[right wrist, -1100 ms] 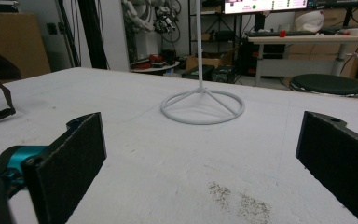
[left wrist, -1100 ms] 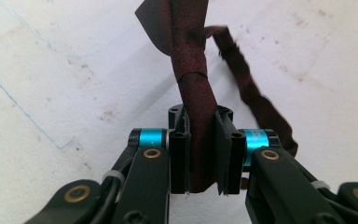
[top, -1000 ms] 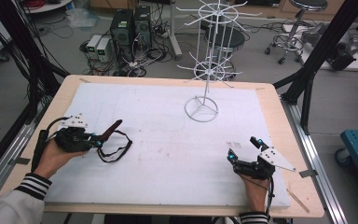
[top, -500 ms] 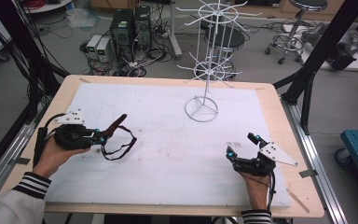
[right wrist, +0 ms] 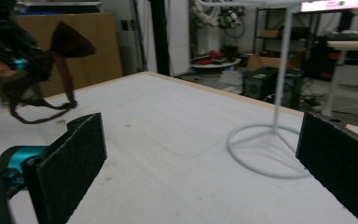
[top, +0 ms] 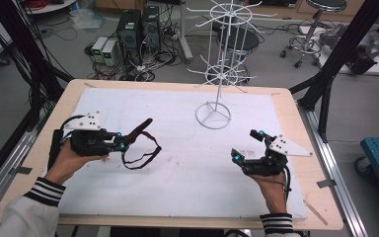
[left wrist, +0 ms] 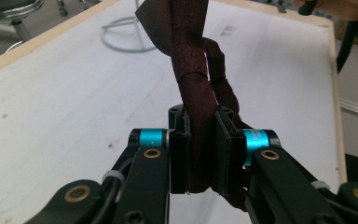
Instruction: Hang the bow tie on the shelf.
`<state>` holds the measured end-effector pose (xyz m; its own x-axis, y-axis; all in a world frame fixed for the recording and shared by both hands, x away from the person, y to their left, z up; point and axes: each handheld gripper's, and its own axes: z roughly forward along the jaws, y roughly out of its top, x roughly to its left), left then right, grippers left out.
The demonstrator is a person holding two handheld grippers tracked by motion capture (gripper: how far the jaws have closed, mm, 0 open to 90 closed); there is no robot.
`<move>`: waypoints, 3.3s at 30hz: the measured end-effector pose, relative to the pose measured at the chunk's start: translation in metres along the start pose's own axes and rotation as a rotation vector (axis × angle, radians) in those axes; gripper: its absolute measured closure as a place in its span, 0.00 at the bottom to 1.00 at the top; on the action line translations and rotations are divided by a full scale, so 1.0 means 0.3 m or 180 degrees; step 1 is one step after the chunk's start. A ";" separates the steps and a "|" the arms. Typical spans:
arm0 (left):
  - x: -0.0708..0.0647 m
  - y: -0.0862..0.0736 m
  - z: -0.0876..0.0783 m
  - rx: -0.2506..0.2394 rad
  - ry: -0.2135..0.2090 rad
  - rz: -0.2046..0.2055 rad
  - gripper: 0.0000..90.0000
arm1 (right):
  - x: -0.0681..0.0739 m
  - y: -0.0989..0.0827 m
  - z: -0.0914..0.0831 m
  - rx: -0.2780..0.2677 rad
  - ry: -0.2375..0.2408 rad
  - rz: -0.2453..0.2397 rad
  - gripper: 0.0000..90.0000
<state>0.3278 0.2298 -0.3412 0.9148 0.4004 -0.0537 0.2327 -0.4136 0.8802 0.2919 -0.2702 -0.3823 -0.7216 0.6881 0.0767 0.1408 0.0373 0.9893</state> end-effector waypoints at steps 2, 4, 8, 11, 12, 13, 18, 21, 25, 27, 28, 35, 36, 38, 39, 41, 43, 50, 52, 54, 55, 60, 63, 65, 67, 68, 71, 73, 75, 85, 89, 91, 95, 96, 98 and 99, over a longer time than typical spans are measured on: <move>-0.007 0.013 0.009 -0.0044 -0.0037 0.0038 0.86 | 0.003 0.009 0.005 0.0007 0.0042 0.0000 0.01; -0.013 0.025 0.018 -0.0075 -0.0078 0.0058 0.86 | 0.016 0.039 0.029 0.0072 0.0243 -0.0023 0.01; -0.025 0.049 0.039 -0.0170 -0.0157 0.0127 0.86 | 0.035 0.070 0.069 0.0155 0.0460 -0.0087 0.01; -0.035 0.067 0.057 -0.0230 -0.0218 0.0183 0.86 | 0.053 0.095 0.098 0.0198 0.0589 -0.0127 0.01; -0.040 0.075 0.070 -0.0270 -0.0271 0.0185 0.86 | 0.059 0.104 0.108 0.0211 0.0636 -0.0150 0.01; -0.040 0.075 0.070 -0.0270 -0.0271 0.0185 0.86 | 0.059 0.104 0.108 0.0211 0.0636 -0.0150 0.01; -0.050 0.087 0.102 -0.0277 -0.0368 0.0250 0.86 | 0.099 0.166 0.150 0.0245 0.0932 -0.0400 0.01; -0.057 0.090 0.114 -0.0314 -0.0428 0.0268 0.86 | 0.108 0.186 0.168 0.0230 0.1009 -0.0418 0.01; -0.065 0.096 0.129 -0.0347 -0.0529 0.0302 0.86 | 0.128 0.221 0.214 0.0349 0.1160 -0.0499 0.01; -0.066 0.096 0.132 -0.0345 -0.0538 0.0315 0.86 | 0.134 0.228 0.225 0.0374 0.1180 -0.0528 0.01; -0.070 0.098 0.139 -0.0368 -0.0571 0.0314 0.86 | 0.145 0.242 0.250 0.0406 0.1250 -0.0568 0.01; -0.081 0.105 0.157 -0.0399 -0.0599 0.0334 0.86 | 0.161 0.272 0.314 0.0506 0.1451 -0.0581 0.06; -0.082 0.106 0.160 -0.0401 -0.0597 0.0345 0.86 | 0.164 0.276 0.323 0.0507 0.1468 -0.0581 0.06; -0.087 0.108 0.166 -0.0415 -0.0626 0.0341 0.86 | 0.168 0.282 0.339 0.0522 0.1488 -0.0614 0.06; -0.087 0.110 0.168 -0.0406 -0.0628 0.0367 0.86 | 0.168 0.284 0.346 0.0529 0.1502 -0.0620 0.06; -0.092 0.111 0.173 -0.0419 -0.0648 0.0364 0.86 | 0.170 0.289 0.360 0.0559 0.1507 -0.0613 0.06; -0.093 0.112 0.177 -0.0411 -0.0662 0.0378 0.86 | 0.170 0.292 0.369 0.0548 0.1530 -0.0624 0.12; -0.098 0.113 0.182 -0.0407 -0.0681 0.0390 0.86 | 0.168 0.301 0.392 0.0576 0.1662 -0.0624 0.26; -0.098 0.113 0.183 -0.0412 -0.0675 0.0399 0.86 | 0.168 0.300 0.398 0.0605 0.1700 -0.0630 0.29; -0.099 0.114 0.183 -0.0404 -0.0684 0.0406 0.86 | 0.169 0.297 0.405 0.0627 0.1745 -0.0637 0.32; -0.099 0.114 0.183 -0.0404 -0.0684 0.0406 0.86 | 0.171 0.296 0.408 0.0634 0.1761 -0.0651 0.34; -0.100 0.114 0.189 -0.0417 -0.0685 0.0384 0.86 | 0.180 0.293 0.418 0.0662 0.1816 -0.0735 0.57; -0.095 0.114 0.187 -0.0411 -0.0667 0.0367 0.86 | 0.182 0.294 0.416 0.0679 0.1861 -0.0792 0.75; -0.090 0.113 0.183 -0.0447 -0.0659 0.0340 0.86 | 0.189 0.299 0.411 0.0674 0.1858 -0.0856 0.89; -0.089 0.113 0.183 -0.0446 -0.0657 0.0345 0.86 | 0.189 0.299 0.412 0.0661 0.1869 -0.0859 0.90; -0.090 0.113 0.184 -0.0443 -0.0648 0.0347 0.85 | 0.188 0.298 0.412 0.0669 0.1874 -0.0835 0.92; -0.090 0.113 0.184 -0.0430 -0.0639 0.0345 0.85 | 0.186 0.298 0.413 0.0667 0.1875 -0.0840 0.92; -0.089 0.113 0.184 -0.0445 -0.0642 0.0327 0.84 | 0.188 0.297 0.412 0.0660 0.1876 -0.0835 0.92; -0.088 0.113 0.184 -0.0465 -0.0637 0.0286 0.83 | 0.187 0.298 0.410 0.0650 0.1877 -0.0840 0.92; -0.083 0.107 0.187 -0.0594 -0.0684 0.0249 0.51 | 0.183 0.299 0.399 0.0643 0.1856 -0.0815 0.93; -0.101 0.111 0.191 -0.0570 -0.0429 0.0230 0.10 | 0.175 0.302 0.390 0.0609 0.1807 -0.0800 0.93; -0.096 0.110 0.189 -0.0543 -0.0297 0.0127 0.02 | 0.172 0.303 0.384 0.0611 0.1772 -0.0787 0.93; -0.084 0.092 0.168 -0.0624 -0.0197 0.0091 0.02 | 0.166 0.310 0.366 0.0586 0.1723 -0.0778 0.93; -0.079 0.083 0.159 -0.0636 -0.0173 0.0087 0.02 | 0.163 0.311 0.361 0.0573 0.1711 -0.0781 0.93; -0.074 0.067 0.144 -0.0681 -0.0080 0.0109 0.02 | 0.153 0.315 0.350 0.0555 0.1659 -0.0775 0.93; -0.072 0.061 0.139 -0.0700 -0.0042 0.0094 0.02 | 0.148 0.316 0.345 0.0537 0.1654 -0.0768 0.93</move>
<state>0.3262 0.1795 -0.3437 0.9247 0.3794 -0.0313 0.1295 -0.2362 0.9630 0.3434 -0.1610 -0.2980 -0.9777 0.2028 -0.0549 0.0069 0.2925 0.9563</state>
